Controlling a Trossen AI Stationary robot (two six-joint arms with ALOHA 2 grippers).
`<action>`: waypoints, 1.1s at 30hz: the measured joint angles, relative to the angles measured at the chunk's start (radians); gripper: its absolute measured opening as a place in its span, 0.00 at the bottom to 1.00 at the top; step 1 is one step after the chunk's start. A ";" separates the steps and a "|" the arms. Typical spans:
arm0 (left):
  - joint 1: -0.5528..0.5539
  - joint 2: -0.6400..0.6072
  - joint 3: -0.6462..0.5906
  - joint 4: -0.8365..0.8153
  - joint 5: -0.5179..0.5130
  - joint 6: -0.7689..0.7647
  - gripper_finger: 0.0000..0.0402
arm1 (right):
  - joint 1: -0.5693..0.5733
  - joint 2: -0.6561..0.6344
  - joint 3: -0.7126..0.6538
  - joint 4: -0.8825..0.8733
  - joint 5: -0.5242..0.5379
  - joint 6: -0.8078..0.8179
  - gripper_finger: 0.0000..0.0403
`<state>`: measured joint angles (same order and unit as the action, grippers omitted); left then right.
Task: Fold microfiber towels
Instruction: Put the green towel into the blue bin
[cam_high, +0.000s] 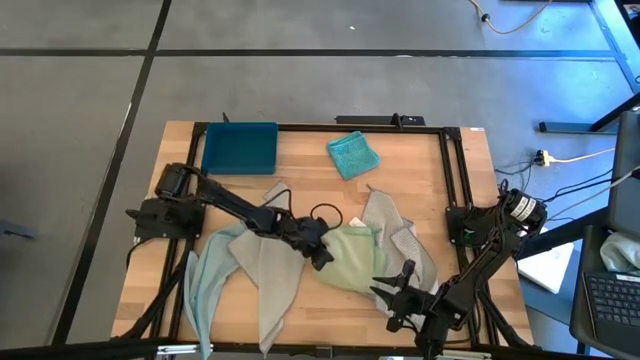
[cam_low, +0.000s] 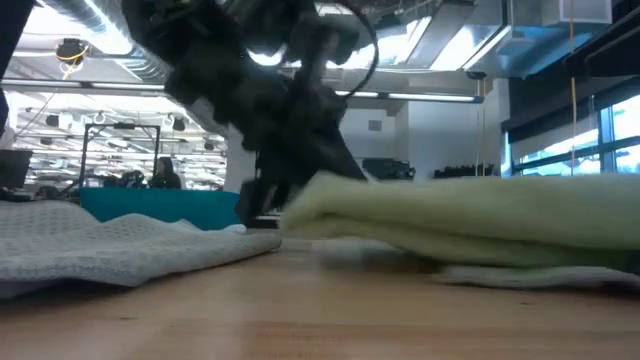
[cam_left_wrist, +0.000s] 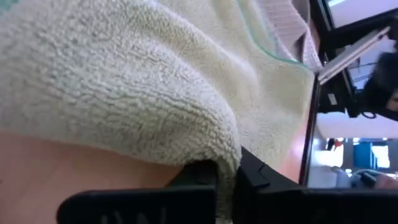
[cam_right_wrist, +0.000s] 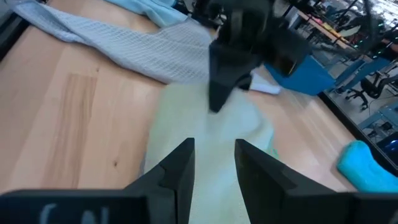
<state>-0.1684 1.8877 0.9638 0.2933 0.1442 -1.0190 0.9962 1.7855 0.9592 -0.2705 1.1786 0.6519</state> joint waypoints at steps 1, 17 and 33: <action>0.006 -0.018 0.000 -0.007 0.002 0.009 0.01 | 0.000 0.000 0.000 0.000 0.000 0.002 0.29; 0.272 -0.457 0.002 -0.492 -0.080 0.364 0.00 | 0.000 0.000 0.000 -0.002 0.006 -0.003 0.29; 0.825 -0.693 0.041 -0.697 0.077 0.820 0.00 | -0.023 0.000 0.001 -0.009 0.007 -0.005 0.29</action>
<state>0.6562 1.1945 1.0044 -0.4039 0.2209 -0.1989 0.9729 1.7855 0.9600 -0.2798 1.1858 0.6468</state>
